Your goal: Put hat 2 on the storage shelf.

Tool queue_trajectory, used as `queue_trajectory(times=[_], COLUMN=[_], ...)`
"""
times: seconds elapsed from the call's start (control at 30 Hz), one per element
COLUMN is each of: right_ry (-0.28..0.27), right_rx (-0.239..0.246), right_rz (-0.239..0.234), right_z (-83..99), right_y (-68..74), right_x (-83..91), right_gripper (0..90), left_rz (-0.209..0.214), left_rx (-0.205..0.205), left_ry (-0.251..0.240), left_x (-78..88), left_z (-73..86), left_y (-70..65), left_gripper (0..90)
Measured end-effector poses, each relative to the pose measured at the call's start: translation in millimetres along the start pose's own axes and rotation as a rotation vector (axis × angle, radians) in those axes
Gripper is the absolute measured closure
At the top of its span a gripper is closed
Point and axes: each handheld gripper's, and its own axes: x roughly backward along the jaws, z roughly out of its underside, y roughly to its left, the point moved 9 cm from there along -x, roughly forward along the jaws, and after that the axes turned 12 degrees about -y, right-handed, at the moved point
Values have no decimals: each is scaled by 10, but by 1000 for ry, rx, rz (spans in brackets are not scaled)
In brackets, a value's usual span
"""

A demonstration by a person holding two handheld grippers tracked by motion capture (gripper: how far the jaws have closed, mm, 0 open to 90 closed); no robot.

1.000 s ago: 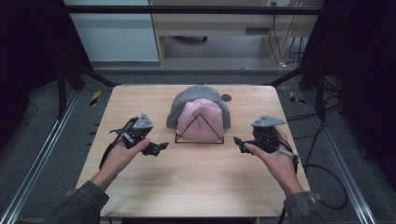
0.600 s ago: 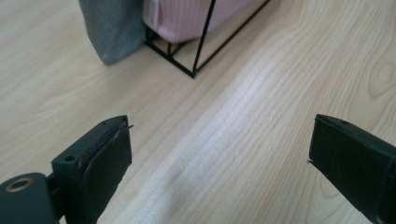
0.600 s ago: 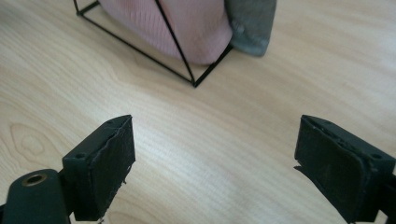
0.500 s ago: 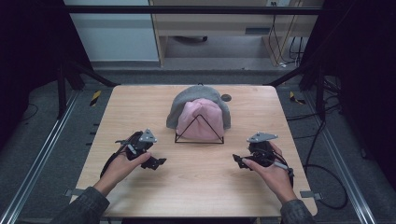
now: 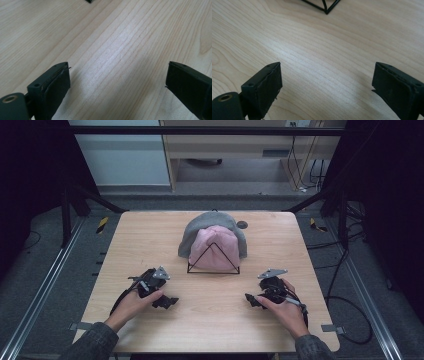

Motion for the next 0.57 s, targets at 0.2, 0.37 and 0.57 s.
queue_trajectory(times=[0.2, 0.37, 0.57], right_ry=[19, -51, -99], right_rx=[21, 22, 25], right_rz=[44, 42, 38], right_z=[95, 123, 147], right_y=[-4, 21, 24], right_x=[-69, -72, -56], right_gripper=[59, 26, 26], left_rz=[-18, -26, -19], left_rx=[-13, -5, -8], left_ry=[-2, -63, -75], left_x=[-49, -61, -51], left_z=[59, 70, 81], left_y=[-16, -15, -18], left_gripper=[15, 0, 0])
